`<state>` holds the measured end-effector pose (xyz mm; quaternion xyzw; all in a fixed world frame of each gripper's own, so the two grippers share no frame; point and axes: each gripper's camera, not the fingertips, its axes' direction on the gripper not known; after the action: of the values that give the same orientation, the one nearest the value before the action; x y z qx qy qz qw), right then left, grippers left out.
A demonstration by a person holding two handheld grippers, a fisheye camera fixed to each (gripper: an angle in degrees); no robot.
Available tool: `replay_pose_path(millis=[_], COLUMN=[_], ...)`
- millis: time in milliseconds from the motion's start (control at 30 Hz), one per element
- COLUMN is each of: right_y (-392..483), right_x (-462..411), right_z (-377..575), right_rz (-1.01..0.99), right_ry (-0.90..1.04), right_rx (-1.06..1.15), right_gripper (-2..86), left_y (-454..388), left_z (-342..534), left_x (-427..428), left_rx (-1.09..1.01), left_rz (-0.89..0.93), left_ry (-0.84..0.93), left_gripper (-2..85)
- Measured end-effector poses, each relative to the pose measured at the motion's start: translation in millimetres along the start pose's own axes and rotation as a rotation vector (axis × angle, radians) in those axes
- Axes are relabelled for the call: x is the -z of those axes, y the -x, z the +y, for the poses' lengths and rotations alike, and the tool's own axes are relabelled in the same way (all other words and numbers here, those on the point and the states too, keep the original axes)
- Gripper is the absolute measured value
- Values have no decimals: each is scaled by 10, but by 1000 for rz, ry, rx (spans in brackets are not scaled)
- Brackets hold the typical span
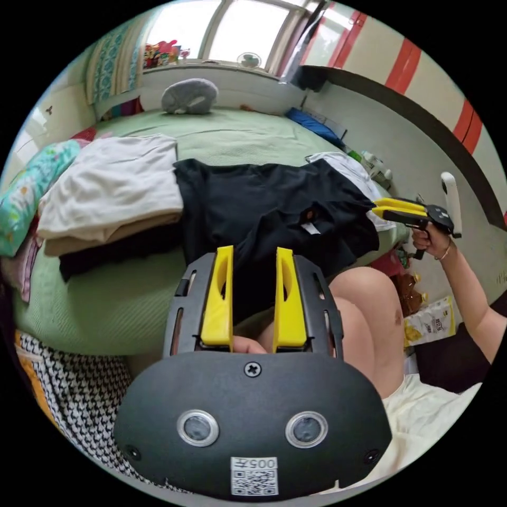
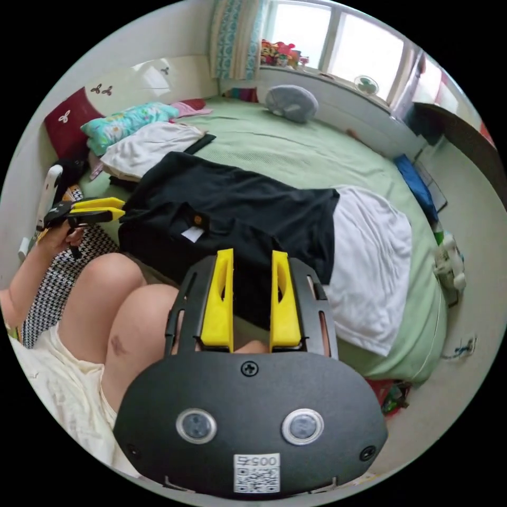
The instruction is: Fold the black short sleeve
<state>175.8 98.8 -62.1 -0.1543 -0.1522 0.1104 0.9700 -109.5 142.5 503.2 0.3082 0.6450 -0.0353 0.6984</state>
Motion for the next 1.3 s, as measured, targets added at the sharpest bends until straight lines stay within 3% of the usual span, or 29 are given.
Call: replay_pose_path(millis=[200, 400, 567, 933, 1167, 1300], right_y=[42, 62, 154, 130, 198, 256], right_x=[-535, -976, -832, 115, -230, -130], right_z=[-593, -694, -585, 92, 801, 891], right_rz=[-25, 8, -18, -118, -96, -36], right_ry=[115, 253, 196, -60, 94, 99], right_rx=[13, 47, 89, 87, 23, 100], right_gripper=[106, 63, 0, -13, -13, -13], left_y=[-203, -342, -435, -848, -995, -983], left_z=[-335, -397, -393, -294, 38, 30], left_x=[-454, -803, -883, -522, -990, -941], left_rx=[-60, -79, -70, -130, -86, -54], left_rz=[9, -22, -33, -49, -41, -56], left_ry=[66, 146, 140, 3, 180, 145], left_gripper=[132, 83, 26, 16, 41, 17])
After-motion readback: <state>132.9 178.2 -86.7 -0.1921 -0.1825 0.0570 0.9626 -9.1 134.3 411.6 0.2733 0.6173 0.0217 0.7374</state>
